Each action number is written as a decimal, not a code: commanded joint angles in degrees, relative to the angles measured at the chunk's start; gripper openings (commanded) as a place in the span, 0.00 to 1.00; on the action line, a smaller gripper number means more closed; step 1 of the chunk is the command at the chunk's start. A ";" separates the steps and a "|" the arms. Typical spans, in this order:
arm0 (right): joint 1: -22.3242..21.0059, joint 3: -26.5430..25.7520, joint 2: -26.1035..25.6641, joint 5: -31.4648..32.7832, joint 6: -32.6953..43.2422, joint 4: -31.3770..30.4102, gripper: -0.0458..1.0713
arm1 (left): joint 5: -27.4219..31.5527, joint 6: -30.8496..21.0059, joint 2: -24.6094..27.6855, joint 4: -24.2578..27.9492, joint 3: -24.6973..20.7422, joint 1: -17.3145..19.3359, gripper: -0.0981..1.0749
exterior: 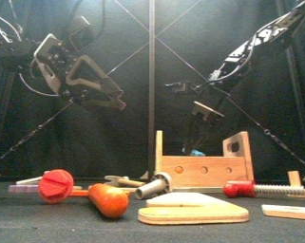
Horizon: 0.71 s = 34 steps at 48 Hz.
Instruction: Place blue gear into toolbox
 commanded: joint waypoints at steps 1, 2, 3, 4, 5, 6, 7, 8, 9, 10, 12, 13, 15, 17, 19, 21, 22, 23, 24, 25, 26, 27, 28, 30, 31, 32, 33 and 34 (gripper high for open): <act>-0.88 -0.44 -0.18 -0.44 0.09 0.26 0.78 | -0.62 -0.09 -0.18 -0.09 -0.53 0.00 0.80; -0.88 -0.53 -0.09 -0.53 0.09 0.26 0.79 | -0.62 -0.09 -0.18 -0.09 -0.53 -0.09 0.80; -0.88 -0.44 0.00 -0.53 0.09 0.35 0.80 | -0.62 -0.09 -0.18 -0.09 -0.53 -0.09 0.80; -0.88 -0.44 0.09 -0.53 0.09 0.35 0.82 | -0.62 -0.09 -0.09 -0.18 -0.53 -0.09 0.80; -0.88 -0.44 0.18 -0.53 0.09 0.26 0.83 | -0.62 -0.09 -0.18 -0.09 -0.53 -0.09 0.80; -0.88 -0.44 0.18 -0.53 0.09 0.35 0.84 | -0.62 -0.09 -0.09 -0.18 -0.53 -0.09 0.80; -0.79 -0.44 0.18 -0.53 0.09 0.35 0.85 | -0.62 -0.09 -0.09 -0.09 -0.53 -0.09 0.80; -0.88 -0.44 0.26 -0.53 0.09 0.35 0.86 | -0.62 -0.09 -0.18 -0.09 -0.44 -0.09 0.80; -0.88 -0.44 0.26 -0.53 0.09 0.35 0.87 | -0.62 -0.09 -0.09 -0.09 -0.44 0.00 0.80; -0.88 -0.44 0.18 -0.53 0.09 0.26 0.88 | -0.62 -0.09 -0.18 -0.18 -0.44 -0.09 0.80; -0.88 -0.44 0.18 -0.53 0.09 0.35 0.90 | -0.62 -0.09 -0.09 -0.09 -0.44 -0.09 0.80; -0.79 -0.44 0.18 -0.53 0.09 0.26 0.91 | -0.62 -0.09 -0.09 -0.09 -0.44 -0.09 0.80; -0.79 -0.44 0.18 -0.53 0.09 0.26 0.92 | -0.62 -0.18 -0.18 -0.09 -0.35 -0.09 0.80; -0.79 -0.53 0.18 -0.53 0.09 0.35 0.93 | -0.62 -0.09 -0.18 -0.09 -0.35 -0.09 0.80; -0.79 -0.53 0.18 -0.53 0.18 0.35 0.94 | -0.62 -0.18 -0.18 -0.09 -0.26 -0.09 0.80; -0.88 -0.53 0.18 -0.53 0.09 0.44 0.94 | -0.62 -0.18 -0.09 -0.18 -0.35 -0.09 0.80; -0.79 -0.44 0.18 -0.53 0.09 0.53 0.94 | -0.62 -0.18 -0.09 -0.09 -0.26 -0.09 0.80; -0.79 -0.44 0.18 -0.53 0.09 0.53 0.95 | -0.62 -0.18 -0.18 -0.09 -0.26 -0.09 0.80; -0.79 -0.44 0.18 -0.53 0.09 0.53 0.95 | -0.62 -0.18 -0.09 -0.18 -0.35 -0.09 0.80; -0.88 -0.44 0.18 -0.53 0.09 0.53 0.94 | -0.62 -0.18 -0.18 -0.09 -0.26 -0.09 0.80; -0.79 -0.44 0.18 -0.53 0.09 0.53 0.95 | -0.62 -0.18 -0.18 -0.18 -0.26 -0.09 0.80; -0.79 -0.44 0.18 -0.53 0.09 0.53 0.95 | -0.62 -0.18 -0.18 -0.09 -0.26 -0.09 0.80; -0.79 -0.44 0.18 -0.53 0.09 0.53 0.95 | -0.62 -0.18 -0.09 -0.09 -0.26 0.00 0.80; -0.79 -0.44 0.18 -0.53 0.00 0.53 0.95 | -0.62 -0.18 -0.09 -0.18 -0.26 0.00 0.80; -0.70 -0.44 0.18 -0.53 0.00 0.53 0.95 | -0.62 -0.18 -0.18 -0.09 -0.26 -0.09 0.80; -0.70 -0.44 0.18 -0.53 0.00 0.44 0.95 | -0.62 -0.18 -0.18 -0.18 -0.26 -0.09 0.80; -0.62 -0.44 0.18 -0.53 0.00 0.44 0.95 | -0.62 -0.18 -0.18 -0.09 -0.26 -0.09 0.80; -0.62 -0.44 0.26 -0.62 0.00 0.44 0.95 | -0.62 -0.18 -0.09 -0.09 -0.26 -0.09 0.80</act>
